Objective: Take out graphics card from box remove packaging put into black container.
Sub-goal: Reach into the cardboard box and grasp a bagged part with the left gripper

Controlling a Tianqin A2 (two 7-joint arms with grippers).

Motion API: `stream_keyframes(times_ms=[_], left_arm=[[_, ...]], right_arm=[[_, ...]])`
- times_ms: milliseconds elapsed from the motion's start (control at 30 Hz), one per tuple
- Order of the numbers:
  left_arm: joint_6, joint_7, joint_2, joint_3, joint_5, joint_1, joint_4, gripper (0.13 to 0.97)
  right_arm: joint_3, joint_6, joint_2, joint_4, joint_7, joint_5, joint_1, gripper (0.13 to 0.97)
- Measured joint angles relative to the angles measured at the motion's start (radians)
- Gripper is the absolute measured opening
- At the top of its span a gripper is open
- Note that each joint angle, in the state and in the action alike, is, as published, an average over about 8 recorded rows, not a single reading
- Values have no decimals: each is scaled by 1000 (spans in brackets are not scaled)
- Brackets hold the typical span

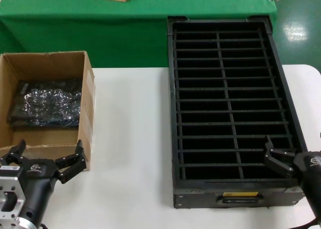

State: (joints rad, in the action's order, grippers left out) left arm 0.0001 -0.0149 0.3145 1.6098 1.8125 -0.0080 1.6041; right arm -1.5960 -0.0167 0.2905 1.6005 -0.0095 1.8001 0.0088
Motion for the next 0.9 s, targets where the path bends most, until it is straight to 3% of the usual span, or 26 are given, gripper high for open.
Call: stream_keyframes(times_ms=[633,767,900], left_arm=[[3,-2,4,-1,2,3,5,966],[8,-11,22,-10,11,14,34,966],[0,-33,59,-30,35,31,92,966]], right_arm=[[0,0,0,0,0,0,0,966],[0,0,0,0,0,0,0,966],[0,0,0,0,0,0,0,966]])
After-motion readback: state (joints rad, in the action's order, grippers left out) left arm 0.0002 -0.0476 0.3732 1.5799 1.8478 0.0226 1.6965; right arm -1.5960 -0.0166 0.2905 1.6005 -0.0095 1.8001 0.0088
